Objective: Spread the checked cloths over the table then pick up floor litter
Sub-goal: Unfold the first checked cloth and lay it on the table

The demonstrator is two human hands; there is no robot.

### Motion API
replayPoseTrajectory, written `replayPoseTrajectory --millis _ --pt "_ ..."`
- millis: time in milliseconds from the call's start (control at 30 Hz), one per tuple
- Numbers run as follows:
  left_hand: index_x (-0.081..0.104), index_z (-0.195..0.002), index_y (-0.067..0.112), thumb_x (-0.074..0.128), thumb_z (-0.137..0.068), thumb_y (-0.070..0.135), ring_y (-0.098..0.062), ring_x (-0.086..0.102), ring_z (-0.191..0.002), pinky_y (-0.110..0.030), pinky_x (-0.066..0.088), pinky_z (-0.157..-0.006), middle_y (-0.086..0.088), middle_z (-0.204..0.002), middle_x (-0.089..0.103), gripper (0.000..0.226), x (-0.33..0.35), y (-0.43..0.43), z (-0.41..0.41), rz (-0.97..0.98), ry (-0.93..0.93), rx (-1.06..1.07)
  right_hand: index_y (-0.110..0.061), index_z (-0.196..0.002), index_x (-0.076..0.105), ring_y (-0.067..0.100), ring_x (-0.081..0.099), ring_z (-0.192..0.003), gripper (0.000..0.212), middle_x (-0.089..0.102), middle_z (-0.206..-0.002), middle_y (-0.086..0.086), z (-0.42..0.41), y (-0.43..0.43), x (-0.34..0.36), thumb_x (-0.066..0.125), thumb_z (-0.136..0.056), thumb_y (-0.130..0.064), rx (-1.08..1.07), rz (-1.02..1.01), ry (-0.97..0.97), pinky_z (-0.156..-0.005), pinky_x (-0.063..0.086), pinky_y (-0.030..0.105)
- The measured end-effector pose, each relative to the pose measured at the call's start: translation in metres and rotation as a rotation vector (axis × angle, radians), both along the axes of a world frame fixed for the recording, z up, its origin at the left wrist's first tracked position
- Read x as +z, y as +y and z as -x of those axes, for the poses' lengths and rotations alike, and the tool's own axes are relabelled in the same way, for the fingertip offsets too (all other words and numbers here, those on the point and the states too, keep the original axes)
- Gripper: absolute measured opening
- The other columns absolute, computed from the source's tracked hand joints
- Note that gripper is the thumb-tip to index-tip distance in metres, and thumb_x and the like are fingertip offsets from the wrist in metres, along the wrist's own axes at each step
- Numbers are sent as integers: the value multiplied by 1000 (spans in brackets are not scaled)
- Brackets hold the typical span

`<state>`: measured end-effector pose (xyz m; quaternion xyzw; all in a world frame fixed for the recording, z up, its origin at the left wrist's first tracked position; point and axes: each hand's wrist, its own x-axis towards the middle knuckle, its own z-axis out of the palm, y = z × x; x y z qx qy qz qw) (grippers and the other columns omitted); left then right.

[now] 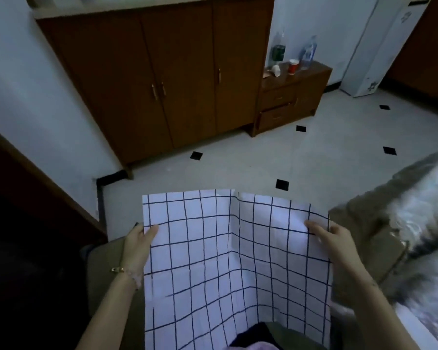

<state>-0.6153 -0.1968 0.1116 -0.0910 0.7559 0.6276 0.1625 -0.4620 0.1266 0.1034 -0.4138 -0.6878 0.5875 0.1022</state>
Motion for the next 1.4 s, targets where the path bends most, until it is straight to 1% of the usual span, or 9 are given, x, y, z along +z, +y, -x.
replayPoseTrajectory --millis 167,367,567,767,867,1100,1200,1300,1400 --pt "59 -90 21 48 -95 14 -9 59 -84 -20 42 -63 2 -94 64 14 3 82 99 25 25 -101 -5 -81 64 25 55 -75 16 63 -82 17 91 59 -5 66 -85 -20 -84 45 -19 -59 41 27" --pt "56 -116 17 47 -96 20 -22 57 -105 -33 43 -87 -4 -112 63 23 35 207 216 51 183 -265 10 -73 54 19 40 -66 32 46 -72 12 165 157 31 63 -87 -18 -230 -48 68 -51 29 27" --pt "55 -113 18 45 -96 17 -17 49 -106 -23 39 -79 8 -97 54 20 39 356 300 9 214 -466 -12 -62 54 17 41 -55 27 46 -60 6 198 260 39 65 -86 -21 -432 -48 134 -53 33 28" --pt "29 -144 4 50 -94 24 -27 29 -139 -42 25 -112 -11 -151 32 57 3 526 378 -5 136 -673 -9 -76 70 8 63 -65 12 69 -64 -1 224 356 18 64 -86 -12 -606 -48 111 -65 47 26" --pt "49 -129 7 53 -92 25 -31 45 -129 -48 33 -109 -13 -139 50 42 7 624 407 2 121 -817 11 -94 65 34 63 -77 29 66 -83 28 227 409 27 64 -86 -17 -758 -64 115 -80 51 44" --pt "49 -72 13 53 -93 19 -15 47 -80 -21 35 -66 5 -75 49 21 35 841 384 -49 184 -1161 -20 -80 73 11 60 -80 14 70 -79 -5 183 502 58 61 -88 -23 -1095 -170 125 -78 45 32" --pt "53 -81 24 52 -94 19 -12 49 -88 -26 36 -78 11 -85 51 14 39 912 356 -100 207 -1232 -18 -98 72 7 64 -93 18 72 -94 -7 163 540 52 65 -85 -26 -1222 -166 142 -90 47 31" --pt "58 -108 15 52 -94 21 -23 48 -111 -24 39 -85 4 -103 55 17 37 988 331 -102 210 -1313 -13 -87 73 6 66 -77 14 71 -77 -9 144 587 52 68 -83 -25 -1316 -196 149 -70 47 19" --pt "61 -90 17 52 -94 18 -23 55 -94 -14 44 -68 3 -89 60 10 41 1071 302 -142 240 -1423 -11 -65 58 14 47 -56 23 49 -57 -3 120 641 63 67 -84 -21 -1378 -328 133 -48 34 13"
